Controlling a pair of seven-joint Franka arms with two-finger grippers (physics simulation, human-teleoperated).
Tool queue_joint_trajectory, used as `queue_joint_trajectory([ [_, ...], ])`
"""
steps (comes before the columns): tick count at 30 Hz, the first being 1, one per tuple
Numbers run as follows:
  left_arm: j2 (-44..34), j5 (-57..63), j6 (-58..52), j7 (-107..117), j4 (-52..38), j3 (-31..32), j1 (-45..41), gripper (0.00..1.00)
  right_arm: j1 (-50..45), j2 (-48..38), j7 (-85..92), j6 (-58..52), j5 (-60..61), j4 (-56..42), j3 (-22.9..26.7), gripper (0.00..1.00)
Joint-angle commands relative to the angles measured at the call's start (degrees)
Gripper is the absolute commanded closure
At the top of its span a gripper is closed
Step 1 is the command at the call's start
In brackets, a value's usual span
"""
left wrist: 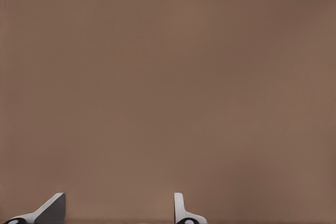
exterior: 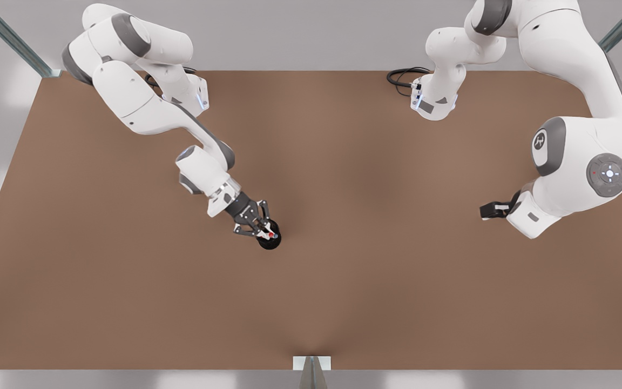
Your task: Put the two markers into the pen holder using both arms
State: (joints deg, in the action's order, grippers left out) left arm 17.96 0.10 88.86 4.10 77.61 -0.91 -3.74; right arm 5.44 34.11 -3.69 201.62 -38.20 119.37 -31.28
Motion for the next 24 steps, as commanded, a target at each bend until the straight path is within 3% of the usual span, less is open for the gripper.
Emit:
queue_joint_trajectory([
  [1,-0.2,0.3,0.3,0.8,0.0,-0.2,0.3,0.0,-0.9,-0.2,0.9,-0.3,2.2,-0.1,0.1,0.76],
  [6,-0.4,0.3,-0.3,0.9,0.0,-0.2,0.3,0.0,-1.3,-0.1,0.9,-0.3,2.2,-0.1,0.2,0.76],
  [7,-0.3,0.3,-0.2,0.9,0.0,-0.2,0.4,0.0,-1.4,-0.2,0.9,-0.3,2.2,-0.1,0.4,0.7],
  [8,-0.1,0.3,0.1,0.9,0.0,-0.2,0.5,0.0,-1.3,-0.2,0.9,-0.3,2.2,0.0,0.4,0.03],
  [13,0.0,0.3,0.3,0.8,0.0,-0.2,0.4,0.0,-1.2,-0.2,1.1,-0.6,2.1,-1.9,2.0,0.0],
  [15,0.0,0.3,0.3,0.8,0.0,-0.2,0.4,0.0,-1.0,-7.2,-0.4,-16.4,2.1,-5.7,1.3,0.01],
  [17,-0.1,0.1,0.2,0.5,0.0,-0.1,0.2,0.0,-1.0,-8.9,-6.4,-43.2,2.0,-19.0,-3.1,0.01],
  [18,-0.1,0.0,0.2,0.3,-0.4,-0.1,0.2,0.0,-0.9,-8.4,-7.8,-64.0,2.2,-31.5,-7.1,0.0],
  [19,0.0,0.2,0.2,0.0,-0.5,0.0,0.2,0.0,-1.0,-11.3,-8.6,-73.8,4.2,-34.5,-6.9,0.0],
  [21,-0.2,0.3,-0.3,-5.3,-0.6,0.0,0.6,0.0,-4.9,-17.6,-12.5,-93.9,18.5,-37.9,3.6,0.0],
  [24,-0.3,0.3,-0.2,-8.1,-0.6,-0.1,0.6,0.0,-8.8,-24.1,-5.5,-105.7,32.6,-38.5,22.0,0.0],
])
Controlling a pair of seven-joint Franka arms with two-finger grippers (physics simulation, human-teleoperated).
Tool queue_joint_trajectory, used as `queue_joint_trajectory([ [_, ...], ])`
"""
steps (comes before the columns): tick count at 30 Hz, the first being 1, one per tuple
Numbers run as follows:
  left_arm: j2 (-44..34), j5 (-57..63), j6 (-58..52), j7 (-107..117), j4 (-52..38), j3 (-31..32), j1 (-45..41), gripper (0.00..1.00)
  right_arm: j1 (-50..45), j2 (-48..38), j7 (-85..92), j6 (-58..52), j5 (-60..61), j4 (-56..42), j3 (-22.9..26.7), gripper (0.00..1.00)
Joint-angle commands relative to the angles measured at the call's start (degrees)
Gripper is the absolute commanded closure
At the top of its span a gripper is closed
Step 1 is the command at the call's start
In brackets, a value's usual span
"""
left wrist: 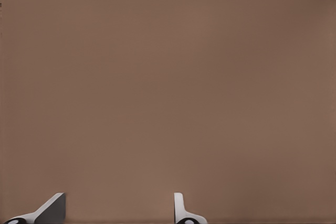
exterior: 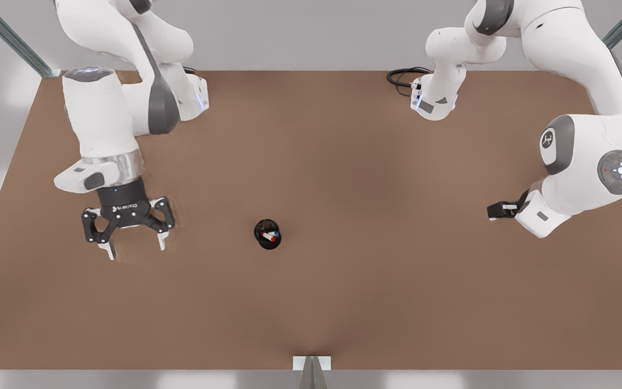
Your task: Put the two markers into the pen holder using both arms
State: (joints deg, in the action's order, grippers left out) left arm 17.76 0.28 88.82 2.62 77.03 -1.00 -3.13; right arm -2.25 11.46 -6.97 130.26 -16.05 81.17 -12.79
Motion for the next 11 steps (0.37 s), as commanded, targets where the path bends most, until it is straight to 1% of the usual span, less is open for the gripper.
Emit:
queue_joint_trajectory([
  [1,-0.1,0.0,-0.2,-6.6,0.0,-0.1,0.0,0.0,-1.6,-2.1,0.1,-37.4,13.4,-0.3,7.2,0.0],
  [2,-0.1,0.0,-0.2,-6.4,0.0,-0.1,0.0,0.0,-1.6,-3.3,0.9,-40.2,15.2,0.5,8.9,0.0],
  [3,-0.1,0.1,-0.1,-6.4,0.0,-0.1,-0.1,0.0,-1.6,-4.0,2.1,-40.3,15.4,2.0,10.2,0.0],
  [4,0.0,0.1,-0.1,-6.2,0.0,-0.1,-0.1,0.0,-1.6,-5.4,2.1,-39.9,15.4,4.3,10.2,0.0],
  [5,0.0,0.2,-0.1,-6.2,0.0,-0.1,-0.2,0.0,-1.6,-5.7,2.2,-39.4,16.5,5.1,11.3,0.0],
  [7,-0.1,0.3,-0.2,-6.1,0.0,-0.1,-0.4,0.0,-2.1,-4.3,1.2,-39.0,16.6,3.6,11.5,0.0],
  [9,-0.1,0.3,-0.2,-6.1,0.0,-0.1,-0.4,0.0,-2.5,-2.7,1.2,-35.3,17.0,3.9,10.8,0.0],
  [11,-0.1,0.3,-0.2,-6.1,0.0,-0.1,-0.4,0.0,-2.5,-1.4,1.4,-35.1,16.9,3.5,10.7,0.0],
])
